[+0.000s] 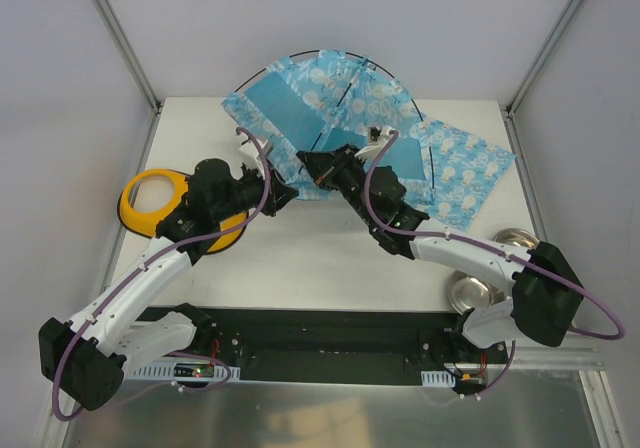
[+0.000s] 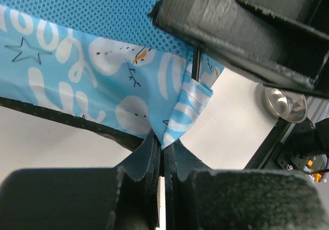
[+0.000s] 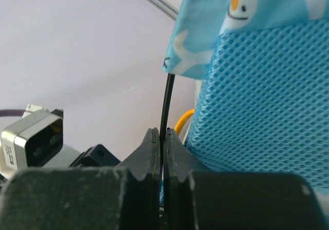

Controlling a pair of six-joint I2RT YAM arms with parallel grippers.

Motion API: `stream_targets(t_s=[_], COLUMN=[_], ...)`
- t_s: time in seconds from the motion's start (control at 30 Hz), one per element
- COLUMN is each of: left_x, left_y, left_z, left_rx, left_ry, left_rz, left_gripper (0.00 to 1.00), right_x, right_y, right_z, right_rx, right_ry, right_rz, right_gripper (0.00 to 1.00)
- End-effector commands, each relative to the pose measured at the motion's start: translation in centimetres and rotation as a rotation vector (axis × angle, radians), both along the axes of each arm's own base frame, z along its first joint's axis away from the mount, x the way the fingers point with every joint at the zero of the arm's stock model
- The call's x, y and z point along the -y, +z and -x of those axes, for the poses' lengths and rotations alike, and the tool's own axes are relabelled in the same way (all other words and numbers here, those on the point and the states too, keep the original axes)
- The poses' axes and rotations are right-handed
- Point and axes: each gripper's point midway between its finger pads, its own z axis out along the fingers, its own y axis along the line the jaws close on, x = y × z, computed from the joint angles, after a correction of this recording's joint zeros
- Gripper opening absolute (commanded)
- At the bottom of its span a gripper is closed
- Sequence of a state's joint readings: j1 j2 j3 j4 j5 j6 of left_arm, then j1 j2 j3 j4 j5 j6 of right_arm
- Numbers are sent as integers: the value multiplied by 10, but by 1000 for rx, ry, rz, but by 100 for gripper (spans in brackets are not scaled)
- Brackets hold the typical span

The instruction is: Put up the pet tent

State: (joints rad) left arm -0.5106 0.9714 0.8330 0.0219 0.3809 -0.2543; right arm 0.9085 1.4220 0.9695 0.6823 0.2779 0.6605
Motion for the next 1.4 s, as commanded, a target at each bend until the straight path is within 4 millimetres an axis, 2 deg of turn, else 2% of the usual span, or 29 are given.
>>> stream_targets(t_s=[0.0, 0.17, 0.27, 0.5, 0.73, 1.1, 1.27, 1.37], left_x=[11, 16, 18, 20, 23, 22, 24, 24], left_y=[38, 40, 41, 40, 42, 35, 22, 21], left_z=[1, 5, 9, 21, 35, 20, 21, 24], left_rx=[65, 53, 45, 27, 27, 13, -18, -20], left_ry=[-44, -79, -100, -147, -215, -157, -177, -191], left_rz=[75, 90, 100, 117, 133, 100, 85, 83], left_gripper=[0, 0, 0, 0, 0, 0, 0, 0], right_x=[3, 0, 4, 16, 17, -9, -2, 2], right_y=[-16, -24, -29, -27, -31, -20, -4, -4], right_z=[-11, -9, -11, -23, -26, 4, -2, -6], right_rx=[46, 53, 48, 15, -6, 39, 39, 26], right_ry=[-69, -80, -113, -209, -225, 4, -47, -79], right_rz=[134, 188, 215, 234, 252, 214, 164, 156], right_gripper=[0, 0, 0, 0, 0, 0, 0, 0])
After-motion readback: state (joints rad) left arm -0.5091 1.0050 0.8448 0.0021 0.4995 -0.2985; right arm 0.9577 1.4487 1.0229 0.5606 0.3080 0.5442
